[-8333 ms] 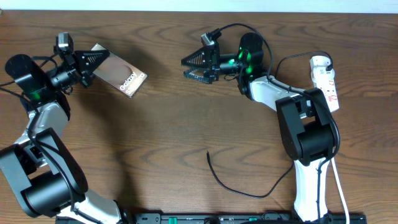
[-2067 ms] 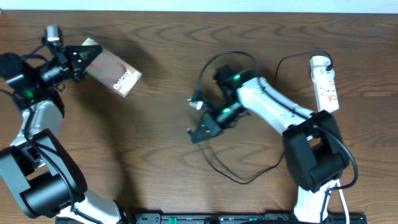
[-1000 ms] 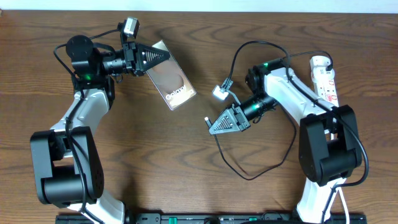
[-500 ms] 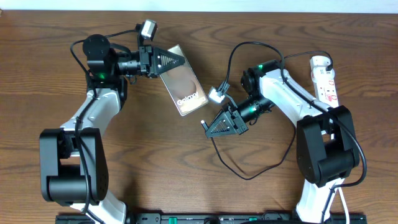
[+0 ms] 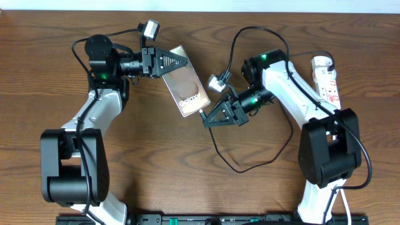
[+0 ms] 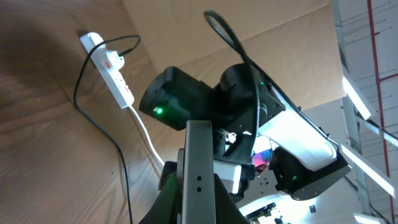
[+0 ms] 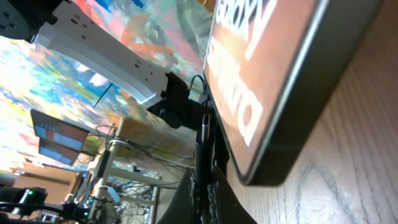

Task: Plug charger to phone and switch on socket

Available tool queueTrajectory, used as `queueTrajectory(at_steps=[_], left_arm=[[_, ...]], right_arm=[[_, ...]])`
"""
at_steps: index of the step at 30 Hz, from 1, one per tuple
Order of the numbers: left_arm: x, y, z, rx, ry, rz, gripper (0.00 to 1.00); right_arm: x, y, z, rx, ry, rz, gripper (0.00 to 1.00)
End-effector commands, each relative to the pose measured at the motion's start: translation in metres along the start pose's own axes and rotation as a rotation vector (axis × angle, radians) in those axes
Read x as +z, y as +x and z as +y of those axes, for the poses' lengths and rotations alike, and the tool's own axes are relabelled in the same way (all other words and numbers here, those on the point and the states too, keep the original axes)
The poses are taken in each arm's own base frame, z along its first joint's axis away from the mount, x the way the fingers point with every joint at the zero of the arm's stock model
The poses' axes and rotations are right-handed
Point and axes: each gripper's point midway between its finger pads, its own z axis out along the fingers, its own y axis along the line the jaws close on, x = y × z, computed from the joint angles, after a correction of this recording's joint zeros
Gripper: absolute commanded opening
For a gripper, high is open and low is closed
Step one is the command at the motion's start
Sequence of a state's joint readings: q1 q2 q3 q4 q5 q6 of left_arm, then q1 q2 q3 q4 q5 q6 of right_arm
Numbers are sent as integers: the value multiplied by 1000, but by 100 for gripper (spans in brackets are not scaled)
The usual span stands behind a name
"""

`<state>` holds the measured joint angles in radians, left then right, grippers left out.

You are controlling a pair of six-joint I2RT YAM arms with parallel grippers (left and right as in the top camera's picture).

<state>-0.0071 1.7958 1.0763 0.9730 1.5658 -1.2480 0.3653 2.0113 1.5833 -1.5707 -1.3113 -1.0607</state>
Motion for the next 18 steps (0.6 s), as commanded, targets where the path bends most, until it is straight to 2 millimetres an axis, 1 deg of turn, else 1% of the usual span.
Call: queueTrajectory(at_steps=[1, 10, 18], left_arm=[[-1, -6, -11, 61, 2, -1, 7], [-1, -23, -6, 23, -22, -100, 7], [-1, -19, -7, 20, -17, -77, 7]], right_arm=[[1, -9, 7, -46, -14, -23, 1], [1, -8, 6, -46, -12, -21, 1], [1, -7, 4, -57, -3, -11, 1]])
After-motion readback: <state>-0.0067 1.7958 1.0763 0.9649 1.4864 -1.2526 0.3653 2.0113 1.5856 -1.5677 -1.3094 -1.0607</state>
